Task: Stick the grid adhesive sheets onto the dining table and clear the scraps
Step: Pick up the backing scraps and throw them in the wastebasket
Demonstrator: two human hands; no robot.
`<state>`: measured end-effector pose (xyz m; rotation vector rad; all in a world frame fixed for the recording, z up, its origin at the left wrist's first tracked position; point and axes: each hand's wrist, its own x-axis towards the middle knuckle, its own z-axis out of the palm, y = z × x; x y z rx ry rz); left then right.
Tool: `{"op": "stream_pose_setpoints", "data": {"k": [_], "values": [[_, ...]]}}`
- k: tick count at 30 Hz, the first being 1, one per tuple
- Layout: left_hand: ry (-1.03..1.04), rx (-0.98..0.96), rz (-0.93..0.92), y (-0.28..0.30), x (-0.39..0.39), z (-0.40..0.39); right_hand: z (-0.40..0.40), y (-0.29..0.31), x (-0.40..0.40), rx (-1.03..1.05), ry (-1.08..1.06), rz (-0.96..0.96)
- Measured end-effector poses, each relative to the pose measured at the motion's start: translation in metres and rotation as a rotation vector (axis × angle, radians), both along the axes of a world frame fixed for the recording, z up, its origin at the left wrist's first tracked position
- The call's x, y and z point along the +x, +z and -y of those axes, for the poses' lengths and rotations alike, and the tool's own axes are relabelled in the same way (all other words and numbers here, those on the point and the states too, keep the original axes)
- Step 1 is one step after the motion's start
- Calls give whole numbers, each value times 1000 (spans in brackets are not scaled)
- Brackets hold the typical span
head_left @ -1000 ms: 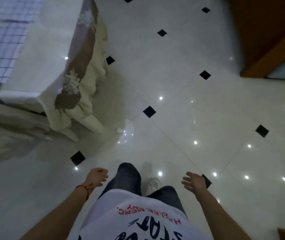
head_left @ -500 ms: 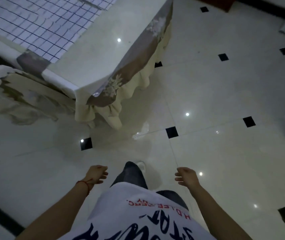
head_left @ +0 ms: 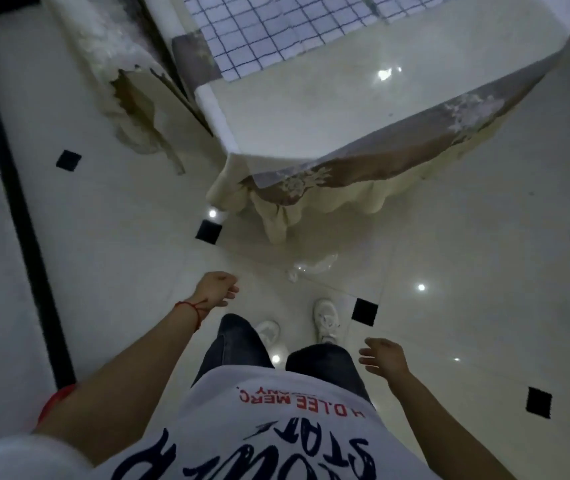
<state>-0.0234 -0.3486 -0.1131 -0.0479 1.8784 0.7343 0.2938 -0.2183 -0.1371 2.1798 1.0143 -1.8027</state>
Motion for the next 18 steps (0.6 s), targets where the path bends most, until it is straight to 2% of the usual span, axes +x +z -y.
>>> {"op": "stream_pose_setpoints", "data": {"k": [5,10,18], "values": [[376,-100,-22,-1,45,57,-72,-10,-41,-15,388,-12],[685,-193,130,-18,126,100,-116,-32,-74,59,763,3],[858,-192,182,-81,188,127,-98,-96,-107,60,1082,36]]}}
